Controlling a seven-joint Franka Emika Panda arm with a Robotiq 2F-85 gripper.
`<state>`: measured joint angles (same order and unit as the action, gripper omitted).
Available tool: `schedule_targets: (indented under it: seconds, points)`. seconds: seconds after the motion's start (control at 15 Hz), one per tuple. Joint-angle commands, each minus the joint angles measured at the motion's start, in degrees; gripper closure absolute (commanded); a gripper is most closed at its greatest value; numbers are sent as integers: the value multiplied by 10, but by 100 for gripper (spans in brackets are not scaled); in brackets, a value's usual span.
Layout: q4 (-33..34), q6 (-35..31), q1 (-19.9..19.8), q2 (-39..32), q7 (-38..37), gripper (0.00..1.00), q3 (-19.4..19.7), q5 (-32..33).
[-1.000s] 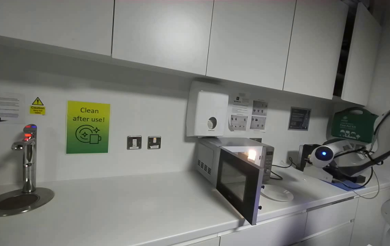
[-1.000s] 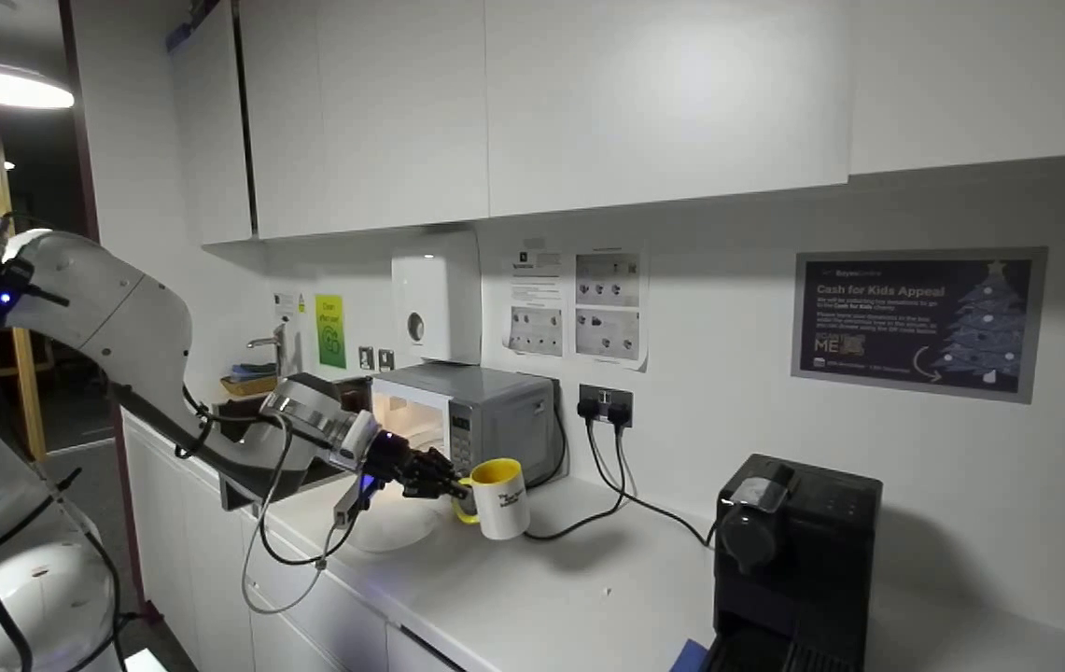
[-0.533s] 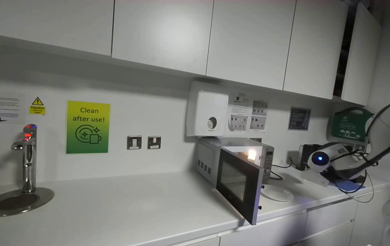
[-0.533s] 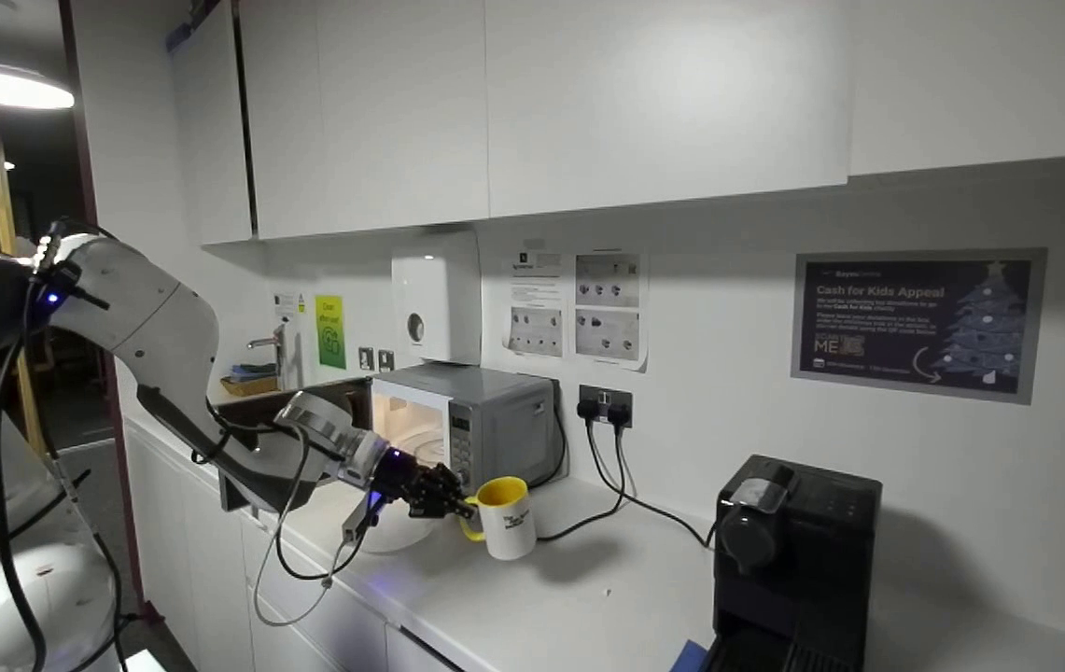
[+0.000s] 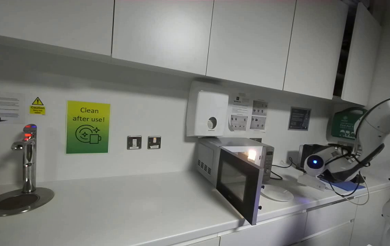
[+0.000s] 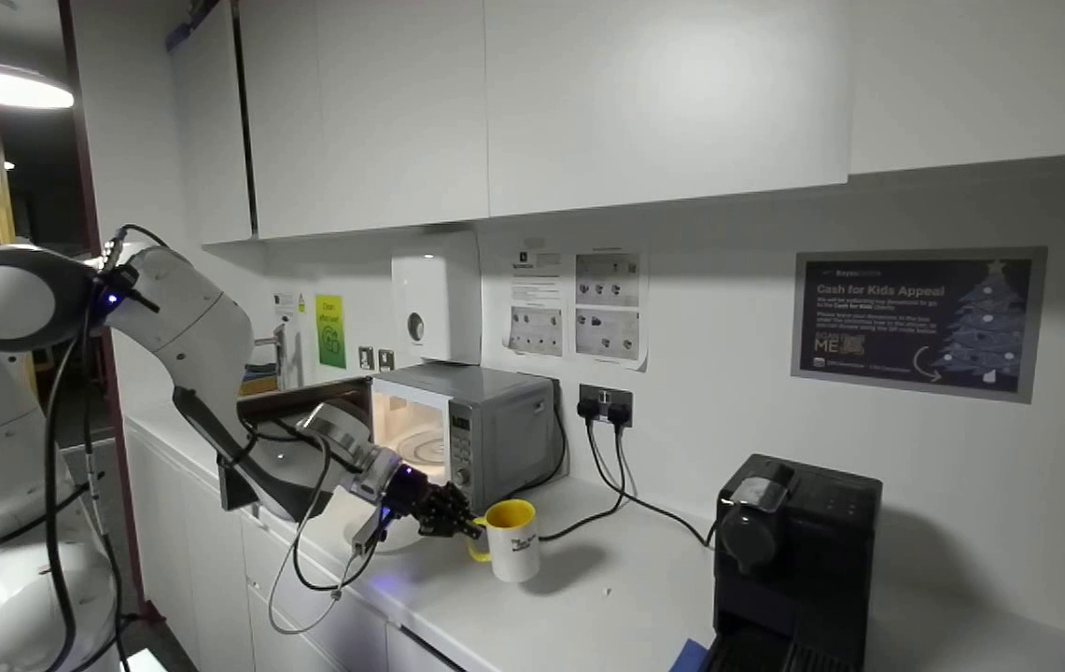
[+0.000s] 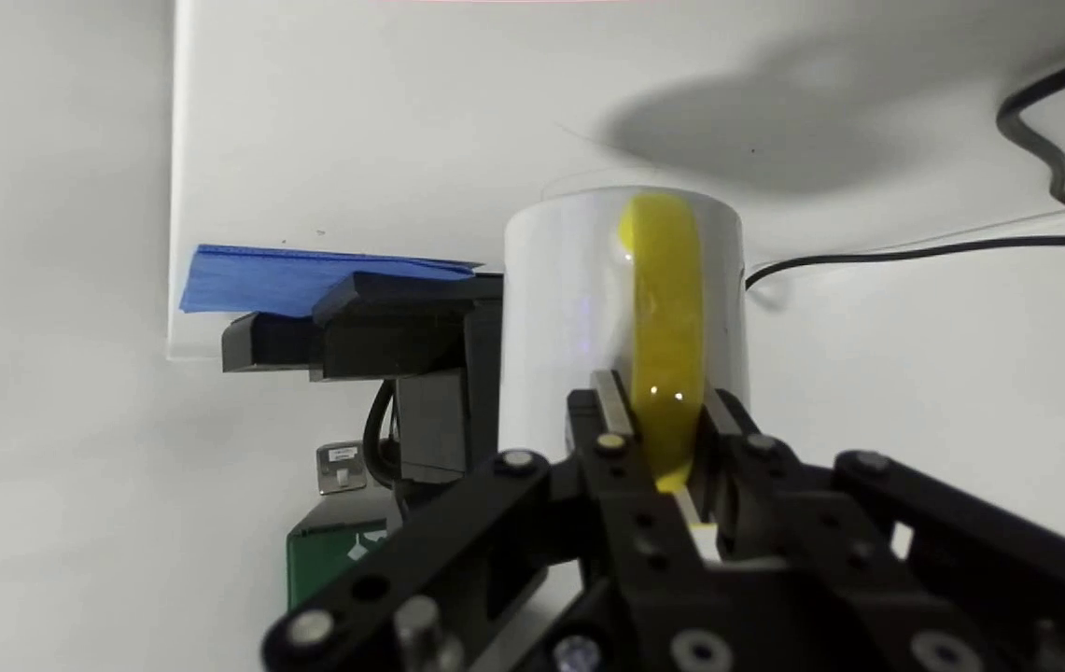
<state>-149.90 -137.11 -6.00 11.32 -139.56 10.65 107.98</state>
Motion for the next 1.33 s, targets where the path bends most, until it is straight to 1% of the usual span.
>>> schedule_targets:
  seconds: [0.0,0.4,0.87,0.93,1.0,1.07,1.13,1.27]
  points:
    - [28,-24,-2,-27,-1,95,7,8]
    - [45,-72,-10,-58,-5,95,11,7]
    - [52,-82,-15,-66,7,95,12,-1]
    - [52,-83,-16,-67,7,85,12,-3]
    - [52,-83,-17,-67,8,57,12,-4]
    - [52,-84,-17,-67,9,56,12,-4]
    - [53,-84,-17,-66,10,50,12,-6]
    - [55,-83,-17,-65,11,34,11,-7]
